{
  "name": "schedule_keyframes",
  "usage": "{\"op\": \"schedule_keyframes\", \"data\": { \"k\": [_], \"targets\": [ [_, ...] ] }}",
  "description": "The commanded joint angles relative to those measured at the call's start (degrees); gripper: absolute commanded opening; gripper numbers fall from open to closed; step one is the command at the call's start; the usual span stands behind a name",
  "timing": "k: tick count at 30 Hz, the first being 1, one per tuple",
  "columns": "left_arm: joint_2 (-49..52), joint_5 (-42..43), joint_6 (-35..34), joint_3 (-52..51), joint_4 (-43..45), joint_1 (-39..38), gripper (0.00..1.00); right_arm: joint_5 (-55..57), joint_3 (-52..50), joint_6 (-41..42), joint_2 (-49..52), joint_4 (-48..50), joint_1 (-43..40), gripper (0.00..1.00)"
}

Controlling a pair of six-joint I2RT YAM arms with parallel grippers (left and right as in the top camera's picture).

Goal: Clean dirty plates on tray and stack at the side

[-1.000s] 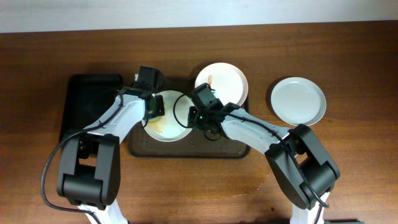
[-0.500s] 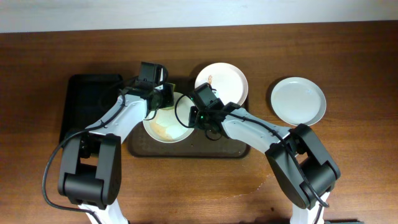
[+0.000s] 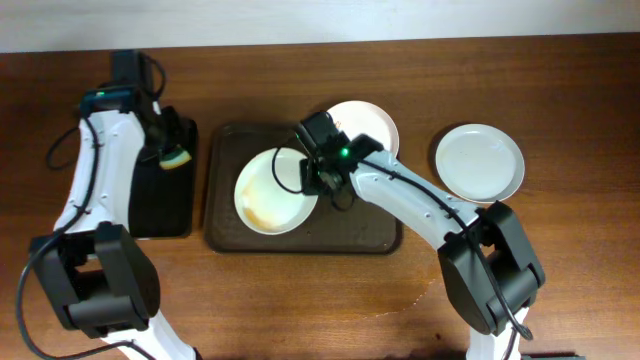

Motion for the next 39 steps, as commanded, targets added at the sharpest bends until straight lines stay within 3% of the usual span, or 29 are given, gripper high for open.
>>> {"op": "schedule_keyframes", "data": {
  "k": [1, 8, 11, 15, 17, 19, 22, 25, 28, 33, 39],
  "targets": [
    [-1.4, -0.44, -0.15, 0.79, 0.37, 0.98, 0.01, 15.08, 8.26, -6.27, -0.11, -6.21, 2.95, 0.04],
    [-1.4, -0.42, -0.15, 0.79, 0.61, 0.96, 0.01, 56.41, 15.12, -10.86, -0.11, -10.34, 15.43, 0.04],
    [-1.31, -0.42, -0.15, 0.79, 0.96, 0.96, 0.01, 67.08, 15.12, -10.86, -0.11, -9.46, 19.78, 0.04],
    [-1.29, -0.42, -0.15, 0.76, 1.01, 0.96, 0.01, 54.84, 15.12, -10.82, -0.11, -9.05, 18.86, 0.04],
    [-1.29, -0.42, -0.15, 0.76, 1.01, 0.96, 0.01, 40.81, 15.12, -10.14, -0.22, -9.66, 14.93, 0.04],
    [-1.29, -0.42, -0.15, 0.76, 1.01, 0.96, 0.01, 19.45, 15.1, -9.66, -0.33, -12.07, 8.57, 0.29],
    [-1.29, -0.39, -0.15, 0.76, 1.01, 0.96, 0.01, -1.33, 13.77, -6.21, -0.28, -14.67, -0.83, 0.35],
    [-1.29, -0.39, -0.15, 0.76, 1.01, 0.96, 0.01, -10.21, 10.43, -6.08, 0.0, -14.14, -6.23, 0.46],
    [-1.29, -0.39, -0.15, 0.76, 1.01, 0.96, 0.01, -19.45, 1.22, -6.01, 0.02, -6.93, -7.8, 0.48],
    [-1.29, -0.39, -0.15, 0.76, 1.01, 0.96, 0.01, -19.41, -11.76, 3.43, 0.02, 8.11, -6.8, 0.41],
    [-1.29, -0.39, -0.15, 0.76, 1.03, 0.96, 0.01, -9.4, -15.45, 9.64, 0.76, 18.53, -3.08, 0.39]
  ]
}}
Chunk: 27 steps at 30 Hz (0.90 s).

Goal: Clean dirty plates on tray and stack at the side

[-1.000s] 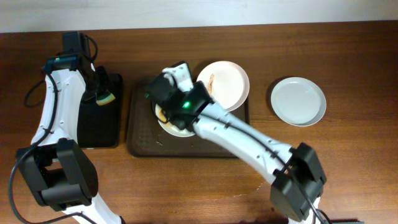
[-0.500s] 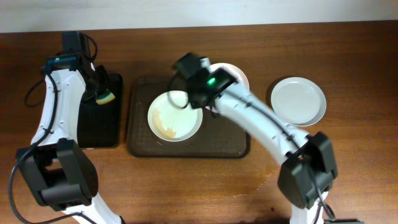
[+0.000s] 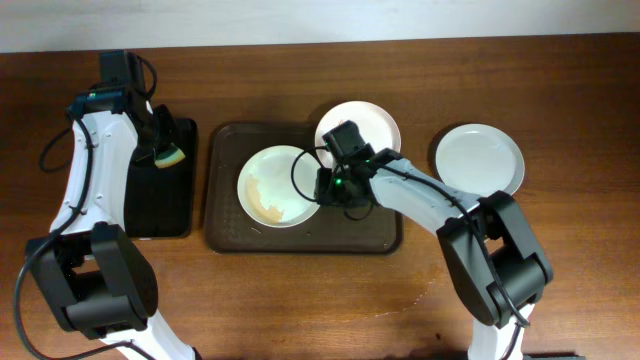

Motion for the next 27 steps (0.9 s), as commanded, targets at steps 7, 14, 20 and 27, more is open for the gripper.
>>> {"op": "schedule_keyframes", "data": {
  "k": [7, 14, 20, 27],
  "targets": [
    [-0.39, -0.46, -0.13, 0.76, 0.13, 0.09, 0.01, 5.49, -0.52, 6.73, 5.86, 5.22, 3.1, 0.29],
    [0.24, -0.46, -0.15, 0.76, 0.2, 0.09, 0.01, 0.48, 2.89, 1.46, 5.35, 2.08, 2.69, 0.04],
    [0.24, -0.46, -0.15, 0.76, 0.33, 0.09, 0.01, 6.82, 15.47, -9.68, 2.14, -14.23, 2.8, 0.04],
    [0.24, -0.46, -0.15, 0.76, 0.76, 0.09, 0.01, 29.59, 24.15, -16.81, -2.08, -24.11, 4.22, 0.04]
  ]
}}
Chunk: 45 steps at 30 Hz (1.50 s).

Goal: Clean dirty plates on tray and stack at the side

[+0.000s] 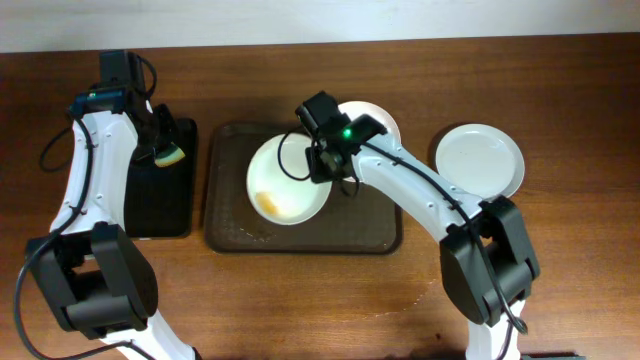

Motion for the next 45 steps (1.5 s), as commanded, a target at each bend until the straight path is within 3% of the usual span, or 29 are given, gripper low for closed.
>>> {"op": "schedule_keyframes", "data": {
  "k": [1, 11, 13, 24, 26, 30, 31, 35, 37, 43, 45],
  "targets": [
    [0.22, -0.44, -0.17, 0.76, 0.28, 0.09, 0.01, 12.48, 2.23, -2.95, -4.39, -0.48, 2.14, 0.04],
    [0.2, -0.44, -0.17, 0.76, 0.28, 0.09, 0.01, 59.36, 2.23, -3.41, -6.51, -0.57, 20.13, 0.04],
    [0.22, -0.44, -0.17, 0.76, 0.28, 0.09, 0.01, 64.65, 2.23, -3.41, -6.51, -0.5, 22.29, 0.04],
    [0.22, -0.42, -0.17, 0.76, 0.26, 0.09, 0.01, 71.67, 2.23, -3.15, -6.51, -0.42, 23.56, 0.04],
    [0.22, -0.42, -0.17, 0.76, 0.26, 0.09, 0.01, 67.76, 2.23, -3.17, -6.54, -0.63, 23.32, 0.04],
    [0.22, -0.44, -0.17, 0.76, 0.26, 0.09, 0.01, 46.77, 2.23, -1.42, -8.28, -0.94, 19.76, 0.04],
    [0.22, -0.42, -0.17, 0.76, 0.28, 0.09, 0.01, 32.85, 2.23, 0.74, -11.1, -2.14, 14.51, 0.04],
    [0.22, -0.44, -0.17, 0.76, 0.26, 0.09, 0.01, 15.58, 2.23, 1.6, -15.89, -4.92, 2.97, 0.04],
    [0.22, -0.44, -0.17, 0.76, 0.26, 0.04, 0.01, 7.41, 2.23, 2.95, -18.14, -7.19, -6.82, 0.04],
    [0.22, -0.42, -0.17, 0.76, 0.28, 0.04, 0.01, 3.52, -0.5, 2.82, -17.9, -14.1, -34.71, 0.04],
    [0.22, -0.42, -0.17, 0.76, 0.26, 0.04, 0.01, 3.52, -3.96, 2.82, -17.9, -13.42, -39.85, 0.04]
  ]
}}
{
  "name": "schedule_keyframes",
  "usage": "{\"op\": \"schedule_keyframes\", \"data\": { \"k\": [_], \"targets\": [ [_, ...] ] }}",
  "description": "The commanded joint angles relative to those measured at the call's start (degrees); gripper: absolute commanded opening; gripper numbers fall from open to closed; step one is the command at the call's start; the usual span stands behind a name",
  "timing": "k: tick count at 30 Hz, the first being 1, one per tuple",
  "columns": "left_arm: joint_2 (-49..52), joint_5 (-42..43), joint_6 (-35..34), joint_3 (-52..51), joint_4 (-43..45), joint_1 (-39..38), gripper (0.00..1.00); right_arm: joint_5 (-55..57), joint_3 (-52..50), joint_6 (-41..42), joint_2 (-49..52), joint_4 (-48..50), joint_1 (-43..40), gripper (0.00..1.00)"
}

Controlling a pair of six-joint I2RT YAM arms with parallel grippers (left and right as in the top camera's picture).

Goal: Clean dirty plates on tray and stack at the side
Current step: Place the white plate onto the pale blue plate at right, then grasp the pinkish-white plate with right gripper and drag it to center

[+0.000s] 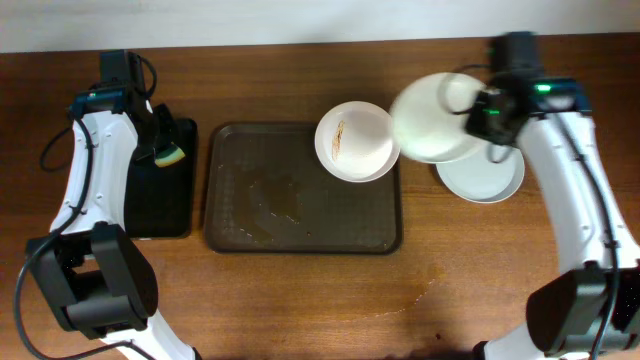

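My right gripper (480, 112) is shut on the rim of a white plate (428, 118), held in the air above the table right of the tray, partly over a clean white plate (482, 178) lying on the table. A second dirty white plate (355, 140) with an orange smear lies on the tray's far right corner. The dark brown tray (300, 190) shows wet streaks in its middle. My left gripper (168, 148) is shut on a yellow-green sponge (172, 156) above the black pad at the left.
A black rectangular pad (160, 195) lies left of the tray. The wooden table (300, 300) runs to a white wall at the far side. Both arms' bases stand at the near edge.
My right gripper has moved from the tray's middle to the right of the tray, taking the plate with it. The tray's middle is now bare. The left arm has not moved.
The right gripper held the smeared plate by its rim over the tray, shifting and tilting it at each moment. The left gripper kept the sponge over the black pad, barely moving. Now the plate hangs over the clean plate on the right.
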Motion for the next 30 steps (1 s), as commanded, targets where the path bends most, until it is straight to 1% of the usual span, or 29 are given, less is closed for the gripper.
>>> {"op": "schedule_keyframes", "data": {
  "k": [1, 4, 7, 8, 9, 10, 11, 12, 13, 14, 15, 16, 17, 18, 19, 21, 23, 24, 27, 28, 30],
  "targets": [
    [0.22, -0.42, -0.15, 0.76, 0.15, 0.04, 0.01, -1.09, -6.38, 0.52, -0.74, 1.62, -7.91, 0.04],
    [0.22, -0.42, -0.15, 0.76, 0.17, 0.04, 0.01, -1.16, -15.1, 0.57, -0.59, 9.25, -12.79, 0.04],
    [0.22, -0.42, -0.15, 0.76, 0.15, 0.04, 0.01, -0.96, -22.05, 0.59, -0.15, 16.76, -13.81, 0.04],
    [0.22, -0.42, -0.15, 0.76, 0.15, 0.04, 0.01, -1.25, -23.54, 0.61, -0.09, 18.82, -13.81, 0.08],
    [0.22, -0.42, -0.15, 0.76, 0.15, 0.04, 0.01, -1.86, -24.33, 0.59, -0.09, 20.35, -13.75, 0.34],
    [0.22, -0.42, -0.15, 0.76, 0.15, 0.04, 0.01, -3.17, -24.59, 0.57, -0.09, 21.44, -13.75, 0.56],
    [0.22, -0.42, -0.15, 0.76, 0.15, 0.04, 0.01, -6.32, -24.48, 0.48, -0.13, 22.53, -13.75, 0.68],
    [0.22, -0.42, -0.15, 0.76, 0.17, 0.04, 0.01, -13.14, -23.69, -1.51, -0.22, 23.47, -13.68, 0.7],
    [0.2, -0.44, -0.15, 0.76, 0.17, 0.04, 0.01, -19.08, -22.84, -2.23, -0.22, 24.24, -13.33, 0.68],
    [0.22, -0.42, -0.15, 0.76, 0.17, 0.04, 0.01, -25.14, -22.08, -2.21, -0.22, 26.01, -12.39, 0.62],
    [0.22, -0.42, -0.15, 0.76, 0.17, 0.04, 0.01, -27.67, -21.81, -2.16, -0.22, 27.3, -11.45, 0.59],
    [0.22, -0.42, -0.15, 0.76, 0.17, 0.04, 0.01, -28.89, -21.62, -0.44, -0.22, 28.89, -9.31, 0.54],
    [0.22, -0.42, -0.15, 0.76, 0.17, 0.04, 0.01, -28.61, -21.64, 1.31, -0.2, 30.03, -6.86, 0.52],
    [0.22, -0.42, -0.15, 0.76, 0.17, 0.04, 0.01, -27.82, -21.64, 2.49, -0.09, 31.23, -4.07, 0.51],
    [0.22, -0.42, -0.15, 0.76, 0.17, 0.04, 0.01, -24.44, -21.64, 5.38, 0.15, 31.87, -0.52, 0.5],
    [0.22, -0.42, -0.15, 0.76, 0.15, 0.04, 0.01, -15.19, -21.68, 12.74, 1.64, 31.85, 6.43, 0.44],
    [0.22, -0.42, -0.15, 0.76, 0.13, 0.04, 0.01, -11.32, -21.68, 17.64, 3.43, 31.87, 10.49, 0.38],
    [0.22, -0.42, -0.15, 0.76, 0.11, 0.04, 0.01, -9.55, -21.68, 20.04, 4.68, 31.87, 12.5, 0.36],
    [0.22, -0.42, -0.15, 0.76, 0.11, 0.04, 0.01, -7.26, -21.68, 22.49, 8.0, 31.87, 15.56, 0.3],
    [0.22, -0.42, -0.15, 0.76, 0.11, 0.04, 0.01, -7.28, -21.68, 23.41, 9.2, 31.63, 15.67, 0.27],
    [0.22, -0.42, -0.15, 0.76, 0.11, 0.04, 0.01, -7.74, -21.68, 23.58, 11.61, 31.69, 15.89, 0.24]
  ]
}}
